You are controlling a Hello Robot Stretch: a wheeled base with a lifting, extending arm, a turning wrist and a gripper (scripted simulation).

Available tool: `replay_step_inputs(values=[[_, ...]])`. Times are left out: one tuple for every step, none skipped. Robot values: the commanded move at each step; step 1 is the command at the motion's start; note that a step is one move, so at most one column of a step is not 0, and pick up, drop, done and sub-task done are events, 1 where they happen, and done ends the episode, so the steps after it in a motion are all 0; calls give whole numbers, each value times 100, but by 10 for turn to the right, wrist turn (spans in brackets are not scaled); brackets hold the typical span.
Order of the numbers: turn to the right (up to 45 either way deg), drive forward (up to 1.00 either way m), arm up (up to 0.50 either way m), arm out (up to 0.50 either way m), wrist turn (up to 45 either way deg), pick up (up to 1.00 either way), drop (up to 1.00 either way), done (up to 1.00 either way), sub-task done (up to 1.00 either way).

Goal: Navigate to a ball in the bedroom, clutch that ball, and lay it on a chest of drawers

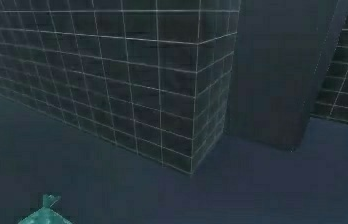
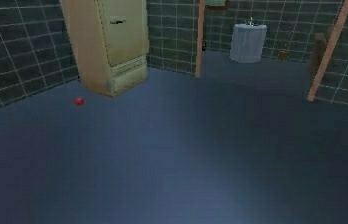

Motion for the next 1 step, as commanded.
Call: replay_step_inputs(values=[[30, 0, 0, 0, 0, 0, 0, 0, 0]])
